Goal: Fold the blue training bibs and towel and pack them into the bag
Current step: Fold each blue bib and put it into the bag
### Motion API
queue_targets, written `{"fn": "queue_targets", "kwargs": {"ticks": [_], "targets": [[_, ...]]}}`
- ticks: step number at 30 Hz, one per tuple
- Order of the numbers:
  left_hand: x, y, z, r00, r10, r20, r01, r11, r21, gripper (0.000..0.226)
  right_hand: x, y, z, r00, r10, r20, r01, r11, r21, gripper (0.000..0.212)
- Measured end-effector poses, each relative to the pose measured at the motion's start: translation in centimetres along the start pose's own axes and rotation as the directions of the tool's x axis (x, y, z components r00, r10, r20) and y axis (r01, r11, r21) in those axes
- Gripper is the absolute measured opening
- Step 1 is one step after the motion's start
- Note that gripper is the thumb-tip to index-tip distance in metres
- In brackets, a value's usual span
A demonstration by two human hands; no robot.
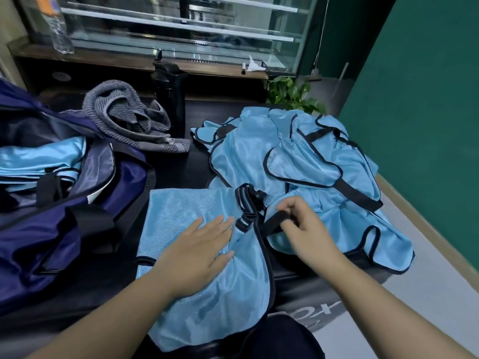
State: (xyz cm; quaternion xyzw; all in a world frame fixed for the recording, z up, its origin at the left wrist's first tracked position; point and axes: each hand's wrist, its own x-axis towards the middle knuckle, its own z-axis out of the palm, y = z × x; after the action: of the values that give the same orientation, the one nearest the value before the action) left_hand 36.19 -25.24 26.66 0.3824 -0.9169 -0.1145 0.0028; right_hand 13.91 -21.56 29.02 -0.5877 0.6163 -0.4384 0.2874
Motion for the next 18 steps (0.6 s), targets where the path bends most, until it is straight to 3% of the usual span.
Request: {"fn": "queue_targets", "kwargs": {"ticks": [4,8,11,13,16,18], "targets": [[-0.1,0.1,0.2,1.0,-0.005,-0.029,0.004,0.999,-0.044,0.077,-0.3,0.2,-1.5,0.999,0.016,0.043,-0.015,1.0,-0.024,0.037],[-0.1,-0.2,0.5,0.998,-0.051,-0.048,0.046,0.993,-0.105,0.075,-0.9,-0.4,0.5,0.993,0.12,0.016,-0.121,0.987,0.104,0.017],[-0.7,-0.7,0.4,0.984,-0.131,-0.117,0.06,0.877,-0.476,0.075,-1.9,-1.4,2.4,0.972,0.08,0.22,-0.096,0.993,0.062,0.014],[-1.2,-0.8,-0.1,0.972,-0.13,-0.196,-0.041,0.726,-0.687,0.074,-2.8,-2.0,3.4,0.939,-0.007,0.344,0.032,0.997,-0.068,0.034],[-1.5,-0.6,-0.5,0.962,-0.099,-0.255,-0.089,0.767,-0.635,0.053,-3.5,-2.3,4.5,0.869,-0.117,0.48,0.21,0.967,-0.145,0.053],[-1.4,-0.4,-0.4,0.955,-0.157,-0.253,-0.037,0.78,-0.625,0.021,-3.7,-2.0,4.6,0.891,-0.111,0.441,0.152,0.987,-0.059,0.05]]}}
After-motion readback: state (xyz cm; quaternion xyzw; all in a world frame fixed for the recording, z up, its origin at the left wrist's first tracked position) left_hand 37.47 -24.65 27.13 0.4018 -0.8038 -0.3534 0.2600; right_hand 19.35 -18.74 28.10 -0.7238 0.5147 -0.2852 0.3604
